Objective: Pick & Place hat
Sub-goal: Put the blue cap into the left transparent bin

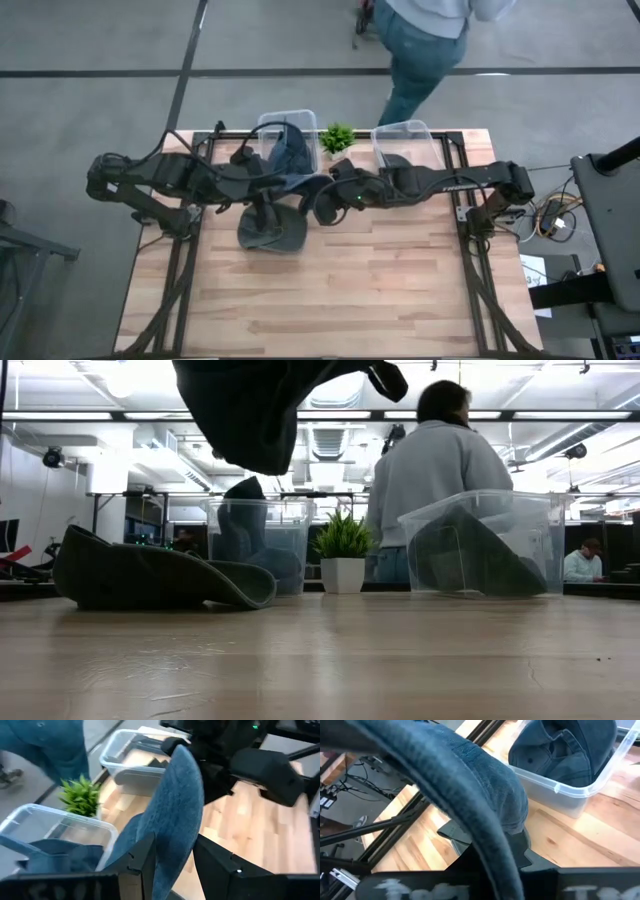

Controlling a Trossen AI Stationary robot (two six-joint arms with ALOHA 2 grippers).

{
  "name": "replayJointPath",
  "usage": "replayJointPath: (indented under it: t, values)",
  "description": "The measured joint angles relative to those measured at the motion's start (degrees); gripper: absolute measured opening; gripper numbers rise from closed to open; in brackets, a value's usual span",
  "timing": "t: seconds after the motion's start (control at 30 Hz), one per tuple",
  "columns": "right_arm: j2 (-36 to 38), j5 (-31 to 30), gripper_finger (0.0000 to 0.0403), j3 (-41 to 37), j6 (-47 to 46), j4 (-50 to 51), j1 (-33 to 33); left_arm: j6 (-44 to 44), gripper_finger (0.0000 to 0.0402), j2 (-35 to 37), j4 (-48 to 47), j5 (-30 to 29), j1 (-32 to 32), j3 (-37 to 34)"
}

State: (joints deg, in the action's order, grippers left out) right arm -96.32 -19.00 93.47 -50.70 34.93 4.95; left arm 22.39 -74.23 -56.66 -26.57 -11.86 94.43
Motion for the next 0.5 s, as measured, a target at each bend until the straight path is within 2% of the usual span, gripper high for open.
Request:
replayJointPath:
  t: [0.3,0.4,0.5]
  values:
    - [0.47,2.32,0.0011,0.0,-0.15,-1.63,0.22,-6.27,0.0108,0.06,-0.44,-3.69,0.0,0.0]
    - [0.47,2.66,0.0011,0.0,-0.42,-1.92,0.35,-6.46,0.0084,0.06,-0.45,-4.18,0.0,0.0]
    - [0.47,3.29,0.0011,-0.06,-0.3,-2.24,0.42,-8.1,0.0043,0.06,-0.55,-5.43,0.02,0.0]
